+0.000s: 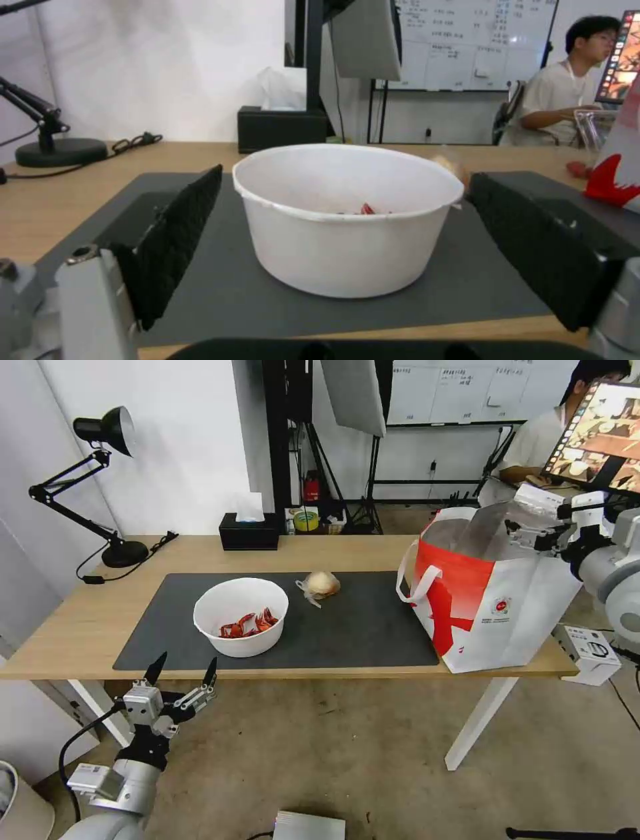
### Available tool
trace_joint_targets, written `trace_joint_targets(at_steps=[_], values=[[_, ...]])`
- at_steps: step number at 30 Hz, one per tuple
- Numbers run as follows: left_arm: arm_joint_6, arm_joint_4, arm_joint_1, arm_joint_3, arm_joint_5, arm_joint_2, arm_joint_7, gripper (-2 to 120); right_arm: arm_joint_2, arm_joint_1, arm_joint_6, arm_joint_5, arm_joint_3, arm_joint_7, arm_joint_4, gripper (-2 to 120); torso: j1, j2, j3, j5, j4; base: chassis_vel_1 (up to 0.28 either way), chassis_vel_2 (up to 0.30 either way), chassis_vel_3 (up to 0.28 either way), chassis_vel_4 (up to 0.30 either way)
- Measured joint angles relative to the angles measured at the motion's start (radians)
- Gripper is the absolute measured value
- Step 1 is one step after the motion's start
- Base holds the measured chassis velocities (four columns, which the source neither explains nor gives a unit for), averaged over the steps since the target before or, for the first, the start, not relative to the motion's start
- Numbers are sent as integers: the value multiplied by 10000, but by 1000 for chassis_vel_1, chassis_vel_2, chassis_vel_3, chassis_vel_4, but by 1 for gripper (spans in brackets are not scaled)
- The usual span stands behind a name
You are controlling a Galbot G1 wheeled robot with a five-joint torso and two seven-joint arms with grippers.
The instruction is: Pick up the trash from the table and place it into the takeout bag.
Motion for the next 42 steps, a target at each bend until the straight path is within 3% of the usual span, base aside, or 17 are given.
trace_joint_targets(at_steps=[7, 14, 23, 25, 42], values=[[0, -29, 49, -59, 3, 24, 0, 100, 782, -901, 1639, -358, 521, 74, 696, 100, 0, 0, 0, -1, 2, 0, 0, 0, 0], [-1, -66, 89, -3, 143, -41, -16, 100, 2200, -2589, 3196, -1969, 1006, -586, 1481, 100, 0, -1, 0, 0, 0, 0, 0, 0, 0], [28, 65, -115, 4, 163, -21, -45, 100, 3290, -3381, 3864, -3797, 785, -924, 1676, 100, 1, -1, 0, -2, 1, 0, 0, 0, 0], [56, 134, -132, 10, 165, -9, -56, 100, 3928, -3926, 4086, -4527, 738, -1226, 1686, 100, 1, -1, 0, -1, 0, 0, 0, 0, 0], [-140, 511, -43, -65, 204, -45, -126, 100, 7153, -6226, 5611, -8569, 711, -2246, 1135, 100, 0, 0, -1, 0, 0, 0, 0, 0, 0]])
